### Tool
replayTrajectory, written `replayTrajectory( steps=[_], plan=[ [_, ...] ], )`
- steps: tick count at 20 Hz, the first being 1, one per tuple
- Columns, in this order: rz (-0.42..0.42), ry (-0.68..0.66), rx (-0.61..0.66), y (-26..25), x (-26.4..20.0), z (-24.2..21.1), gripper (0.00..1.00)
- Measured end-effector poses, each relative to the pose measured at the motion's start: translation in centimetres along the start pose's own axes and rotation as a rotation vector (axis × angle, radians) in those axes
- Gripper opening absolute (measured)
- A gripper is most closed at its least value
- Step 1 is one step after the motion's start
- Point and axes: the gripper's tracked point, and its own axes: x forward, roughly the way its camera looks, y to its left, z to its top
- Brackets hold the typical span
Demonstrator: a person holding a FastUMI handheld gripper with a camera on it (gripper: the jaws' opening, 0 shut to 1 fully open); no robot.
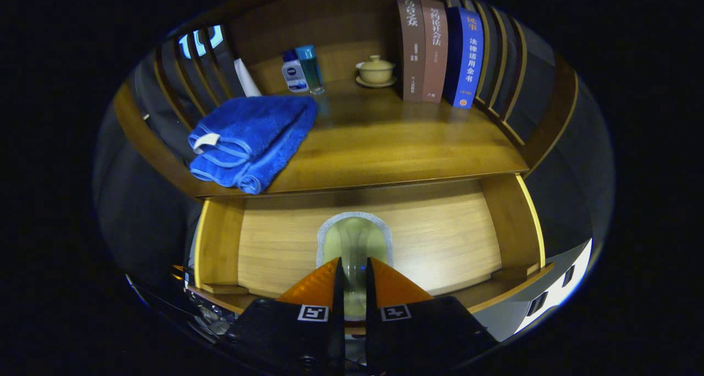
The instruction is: Pull open the drawer, take out the items inside it, and place them on the countertop above the cabinet.
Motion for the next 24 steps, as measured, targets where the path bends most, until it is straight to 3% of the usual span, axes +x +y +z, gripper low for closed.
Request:
replayTrajectory(
  steps=[6, 13, 24],
  plan=[
    [0.008, -0.028, 0.025, -0.3, -1.4, 5.5, 0.19],
    [-0.024, 0.031, -0.022, -0.8, 3.6, 11.5, 0.19],
    [-0.039, 0.103, -0.057, 0.0, 9.8, 14.8, 0.19]
  ],
)
